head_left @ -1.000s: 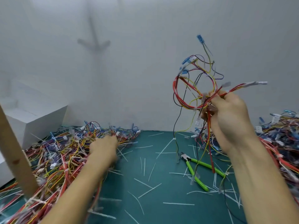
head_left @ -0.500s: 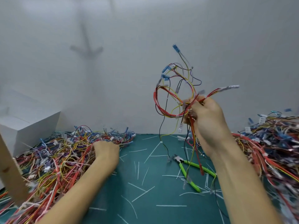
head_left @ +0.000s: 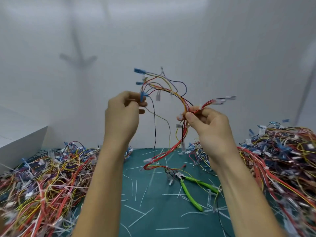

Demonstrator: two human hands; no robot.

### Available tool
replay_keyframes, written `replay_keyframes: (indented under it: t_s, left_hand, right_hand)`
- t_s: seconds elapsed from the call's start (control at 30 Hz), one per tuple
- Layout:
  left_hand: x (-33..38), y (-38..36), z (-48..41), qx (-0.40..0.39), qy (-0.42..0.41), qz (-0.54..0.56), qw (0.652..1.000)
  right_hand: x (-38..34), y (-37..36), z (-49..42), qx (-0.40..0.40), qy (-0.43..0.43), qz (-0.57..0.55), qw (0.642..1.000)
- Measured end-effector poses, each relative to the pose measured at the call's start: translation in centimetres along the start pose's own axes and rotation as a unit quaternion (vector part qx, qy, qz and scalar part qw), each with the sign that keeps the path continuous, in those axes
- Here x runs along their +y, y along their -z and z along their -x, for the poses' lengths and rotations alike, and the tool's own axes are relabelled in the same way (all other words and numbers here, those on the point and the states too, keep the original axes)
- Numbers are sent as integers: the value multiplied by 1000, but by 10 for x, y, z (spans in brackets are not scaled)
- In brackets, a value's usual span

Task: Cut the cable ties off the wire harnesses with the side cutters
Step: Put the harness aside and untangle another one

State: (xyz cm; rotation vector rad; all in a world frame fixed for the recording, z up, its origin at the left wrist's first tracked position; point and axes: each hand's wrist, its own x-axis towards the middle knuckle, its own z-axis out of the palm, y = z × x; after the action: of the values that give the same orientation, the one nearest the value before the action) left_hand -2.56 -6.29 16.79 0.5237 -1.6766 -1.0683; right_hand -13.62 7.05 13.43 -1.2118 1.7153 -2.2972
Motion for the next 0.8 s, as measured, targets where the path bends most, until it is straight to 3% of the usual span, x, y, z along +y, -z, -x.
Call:
replay_keyframes:
  t_s: [0.13, 0.23, 0.4, 0.57, 0.8]
  left_hand:
    - [-2, -3, 20, -79, -11, 19, 997]
    - [4, -3, 25, -95, -30, 68, 993]
    - [10, -9, 27, -116, 5, 174, 978]
    - [8, -19, 29, -79, 4, 234, 969]
    - [3, -11, 27, -105, -13, 257, 961]
  right_hand:
    - [-3, -1, -1, 42, 47, 4, 998]
    - [-6, 1, -2, 57, 60, -16, 996]
    - [-8, 3, 0, -25, 38, -7, 999]
    - [-7, 0, 4, -129, -4, 39, 991]
    - [-10, 1, 7, -178, -41, 24, 983]
